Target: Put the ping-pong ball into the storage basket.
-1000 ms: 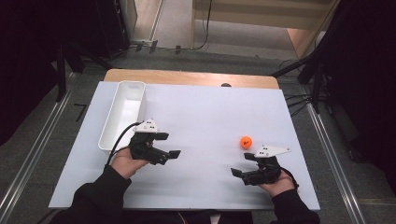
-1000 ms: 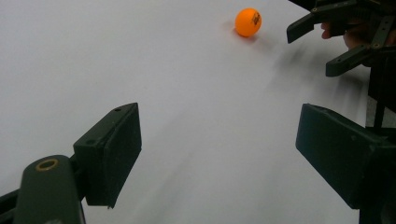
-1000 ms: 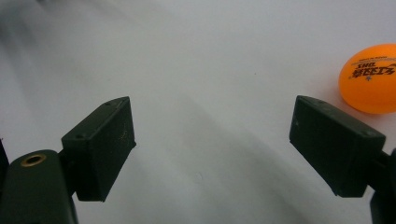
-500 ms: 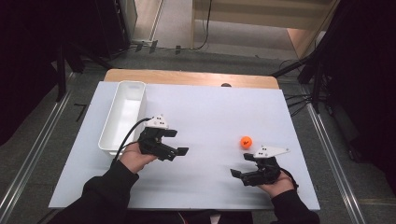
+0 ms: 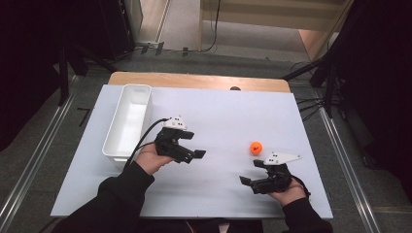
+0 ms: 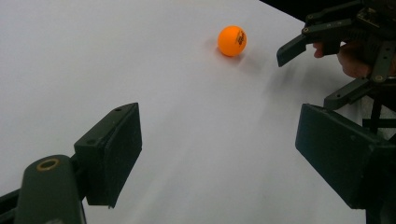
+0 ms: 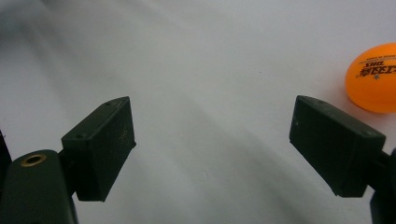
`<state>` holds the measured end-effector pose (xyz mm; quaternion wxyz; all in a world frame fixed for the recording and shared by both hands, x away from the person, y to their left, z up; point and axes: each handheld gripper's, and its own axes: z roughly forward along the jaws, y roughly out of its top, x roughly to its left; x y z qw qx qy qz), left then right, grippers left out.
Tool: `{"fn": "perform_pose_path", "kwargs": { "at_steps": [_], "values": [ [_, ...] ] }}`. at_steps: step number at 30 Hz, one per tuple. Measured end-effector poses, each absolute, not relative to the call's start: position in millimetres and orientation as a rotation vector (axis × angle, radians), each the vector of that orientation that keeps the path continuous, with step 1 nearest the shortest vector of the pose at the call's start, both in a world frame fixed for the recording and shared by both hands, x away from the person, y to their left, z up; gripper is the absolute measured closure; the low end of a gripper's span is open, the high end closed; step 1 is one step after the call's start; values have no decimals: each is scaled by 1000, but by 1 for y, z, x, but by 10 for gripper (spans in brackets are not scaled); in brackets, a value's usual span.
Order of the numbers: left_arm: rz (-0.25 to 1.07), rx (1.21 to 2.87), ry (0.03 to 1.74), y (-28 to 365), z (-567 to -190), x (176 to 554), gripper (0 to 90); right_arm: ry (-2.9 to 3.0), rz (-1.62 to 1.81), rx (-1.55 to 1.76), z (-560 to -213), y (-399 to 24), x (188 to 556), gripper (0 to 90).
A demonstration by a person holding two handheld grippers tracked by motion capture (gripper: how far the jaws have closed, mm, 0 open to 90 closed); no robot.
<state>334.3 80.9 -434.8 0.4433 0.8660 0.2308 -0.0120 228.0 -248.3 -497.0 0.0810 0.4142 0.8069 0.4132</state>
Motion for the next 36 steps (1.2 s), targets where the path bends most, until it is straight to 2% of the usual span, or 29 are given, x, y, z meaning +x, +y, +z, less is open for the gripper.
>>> {"fn": "perform_pose_path", "kwargs": {
  "at_steps": [36],
  "values": [
    [-63, 2201, 527, 23, -447, 359, 154, 2438, 1241, 1211, -499, -247, 227, 127]
  ]
}}
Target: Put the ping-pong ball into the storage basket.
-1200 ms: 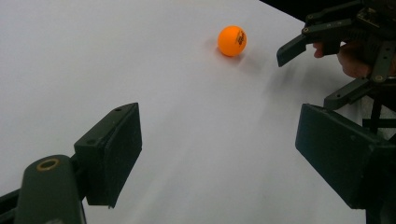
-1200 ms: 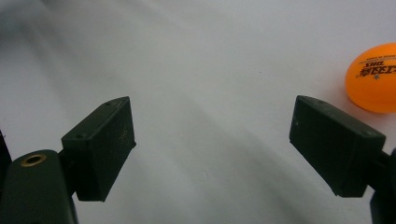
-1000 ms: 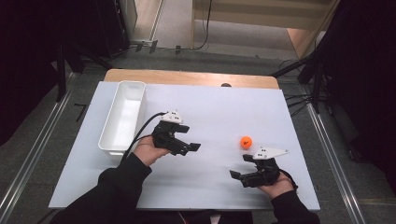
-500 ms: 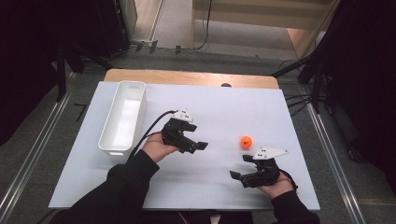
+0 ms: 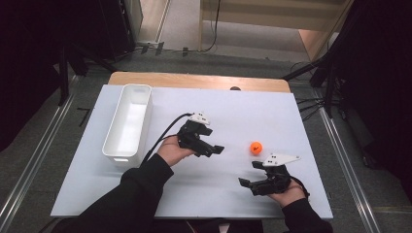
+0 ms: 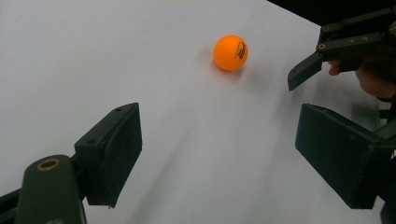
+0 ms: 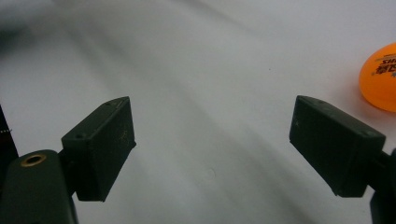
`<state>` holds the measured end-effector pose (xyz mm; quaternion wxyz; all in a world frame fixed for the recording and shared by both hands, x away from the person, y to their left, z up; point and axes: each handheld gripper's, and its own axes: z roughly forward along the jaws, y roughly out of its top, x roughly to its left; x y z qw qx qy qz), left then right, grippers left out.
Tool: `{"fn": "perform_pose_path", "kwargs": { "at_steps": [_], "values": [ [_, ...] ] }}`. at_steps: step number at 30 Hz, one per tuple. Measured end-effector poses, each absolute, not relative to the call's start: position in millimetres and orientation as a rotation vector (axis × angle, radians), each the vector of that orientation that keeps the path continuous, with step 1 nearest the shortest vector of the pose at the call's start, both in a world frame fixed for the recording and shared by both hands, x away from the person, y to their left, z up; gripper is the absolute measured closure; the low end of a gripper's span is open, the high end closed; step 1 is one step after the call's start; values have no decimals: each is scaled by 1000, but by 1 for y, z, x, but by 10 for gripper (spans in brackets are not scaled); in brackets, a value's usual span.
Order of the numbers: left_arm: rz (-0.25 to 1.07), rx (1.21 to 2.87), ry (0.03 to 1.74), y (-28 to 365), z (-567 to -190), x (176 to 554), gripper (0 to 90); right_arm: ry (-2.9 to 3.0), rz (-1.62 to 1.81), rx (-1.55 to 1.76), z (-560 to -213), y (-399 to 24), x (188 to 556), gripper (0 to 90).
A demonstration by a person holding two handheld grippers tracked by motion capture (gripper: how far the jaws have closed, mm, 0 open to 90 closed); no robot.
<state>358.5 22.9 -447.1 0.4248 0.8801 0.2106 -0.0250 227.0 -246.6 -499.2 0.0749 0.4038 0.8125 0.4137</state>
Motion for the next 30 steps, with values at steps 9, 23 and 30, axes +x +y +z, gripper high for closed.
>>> {"fn": "perform_pose_path", "kwargs": {
  "at_steps": [9, 23, 30],
  "values": [
    [-56, 2212, 509, 10, -446, 361, 154, 2446, 1241, 1202, -499, -246, 226, 127],
    [-59, 2222, 500, -13, -449, 369, 154, 2449, 1240, 1199, -499, -246, 226, 128],
    [-61, 2225, 486, -22, -453, 372, 155, 2454, 1238, 1188, -499, -245, 226, 128]
  ]
}}
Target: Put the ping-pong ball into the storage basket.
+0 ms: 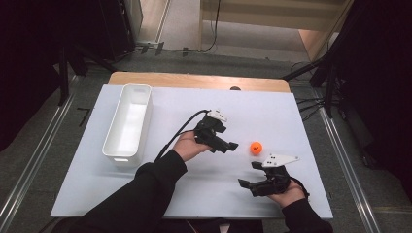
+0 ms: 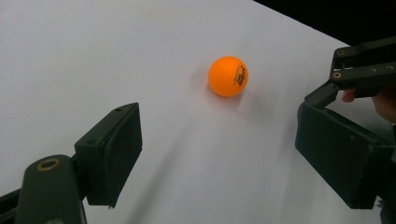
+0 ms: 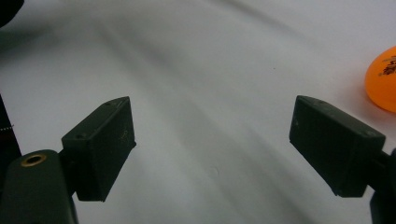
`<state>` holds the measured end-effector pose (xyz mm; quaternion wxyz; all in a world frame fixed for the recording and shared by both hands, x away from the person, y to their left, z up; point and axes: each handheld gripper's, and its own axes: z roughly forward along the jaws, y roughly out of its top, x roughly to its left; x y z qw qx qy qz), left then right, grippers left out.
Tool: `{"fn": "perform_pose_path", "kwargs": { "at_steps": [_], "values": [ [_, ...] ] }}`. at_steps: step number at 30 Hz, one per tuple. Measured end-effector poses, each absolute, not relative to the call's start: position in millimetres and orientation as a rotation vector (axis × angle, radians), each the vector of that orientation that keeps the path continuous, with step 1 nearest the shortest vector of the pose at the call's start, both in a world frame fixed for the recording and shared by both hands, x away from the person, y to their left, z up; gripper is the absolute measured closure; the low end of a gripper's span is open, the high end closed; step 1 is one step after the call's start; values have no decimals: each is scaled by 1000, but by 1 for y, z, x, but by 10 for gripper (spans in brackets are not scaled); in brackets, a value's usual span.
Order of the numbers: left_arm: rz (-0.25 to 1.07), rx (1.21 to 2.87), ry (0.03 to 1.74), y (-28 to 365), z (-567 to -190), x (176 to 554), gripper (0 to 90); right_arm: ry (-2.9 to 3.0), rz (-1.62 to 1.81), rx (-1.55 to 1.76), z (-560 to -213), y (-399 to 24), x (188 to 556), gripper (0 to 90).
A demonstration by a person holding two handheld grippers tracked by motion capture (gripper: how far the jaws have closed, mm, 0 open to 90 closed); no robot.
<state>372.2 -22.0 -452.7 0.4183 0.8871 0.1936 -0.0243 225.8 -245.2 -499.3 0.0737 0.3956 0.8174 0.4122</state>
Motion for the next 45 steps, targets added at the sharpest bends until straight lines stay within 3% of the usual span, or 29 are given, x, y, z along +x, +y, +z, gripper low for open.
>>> {"fn": "perform_pose_path", "kwargs": {
  "at_steps": [45],
  "values": [
    [-50, 2281, 448, -74, -473, 380, 171, 2463, 1241, 1181, -499, -245, 225, 128]
  ]
}}
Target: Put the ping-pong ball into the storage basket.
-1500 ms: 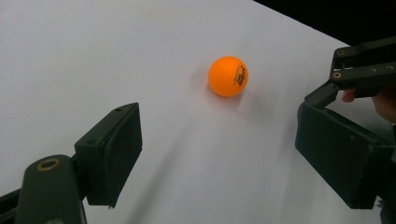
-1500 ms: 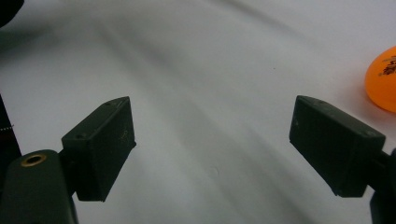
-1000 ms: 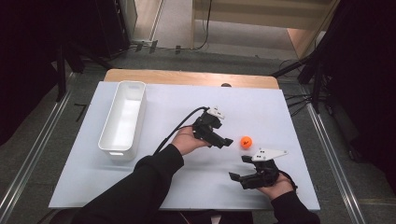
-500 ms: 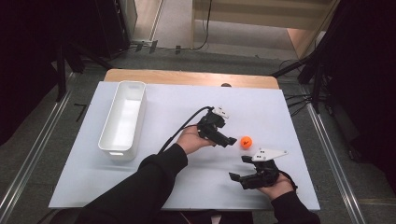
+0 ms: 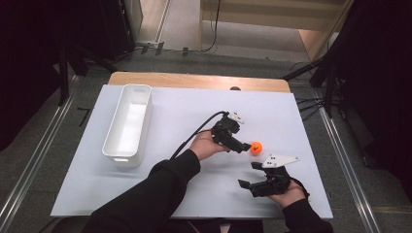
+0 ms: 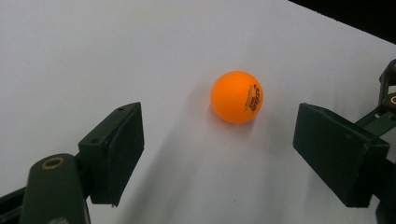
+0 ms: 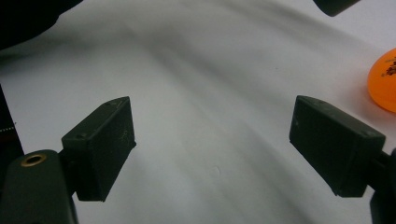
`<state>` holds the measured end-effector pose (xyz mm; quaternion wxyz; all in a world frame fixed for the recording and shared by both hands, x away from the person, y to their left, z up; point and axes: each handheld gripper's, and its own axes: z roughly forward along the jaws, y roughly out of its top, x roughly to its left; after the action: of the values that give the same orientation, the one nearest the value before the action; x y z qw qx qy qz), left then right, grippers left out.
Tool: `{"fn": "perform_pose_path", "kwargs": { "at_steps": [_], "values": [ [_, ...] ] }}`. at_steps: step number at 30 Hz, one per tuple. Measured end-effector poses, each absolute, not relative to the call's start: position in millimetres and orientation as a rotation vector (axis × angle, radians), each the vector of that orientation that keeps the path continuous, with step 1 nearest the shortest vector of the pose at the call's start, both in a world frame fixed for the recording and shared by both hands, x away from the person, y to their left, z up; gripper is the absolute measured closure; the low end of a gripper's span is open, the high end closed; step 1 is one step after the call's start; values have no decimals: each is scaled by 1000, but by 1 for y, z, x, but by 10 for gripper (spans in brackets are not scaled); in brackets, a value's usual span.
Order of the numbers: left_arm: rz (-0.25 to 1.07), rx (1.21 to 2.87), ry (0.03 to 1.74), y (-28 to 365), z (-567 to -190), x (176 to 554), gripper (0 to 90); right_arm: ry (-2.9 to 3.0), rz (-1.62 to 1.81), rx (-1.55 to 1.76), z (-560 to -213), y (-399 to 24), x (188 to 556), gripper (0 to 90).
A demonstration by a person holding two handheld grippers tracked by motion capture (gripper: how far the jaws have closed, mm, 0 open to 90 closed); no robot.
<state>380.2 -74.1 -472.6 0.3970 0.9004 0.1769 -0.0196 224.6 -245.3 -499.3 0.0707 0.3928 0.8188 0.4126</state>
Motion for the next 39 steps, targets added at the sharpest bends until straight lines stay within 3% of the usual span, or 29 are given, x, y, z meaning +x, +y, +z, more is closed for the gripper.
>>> {"fn": "perform_pose_path", "kwargs": {
  "at_steps": [39],
  "values": [
    [-54, 2283, 395, -110, -491, 378, 171, 2476, 1233, 1167, -500, -244, 224, 128]
  ]
}}
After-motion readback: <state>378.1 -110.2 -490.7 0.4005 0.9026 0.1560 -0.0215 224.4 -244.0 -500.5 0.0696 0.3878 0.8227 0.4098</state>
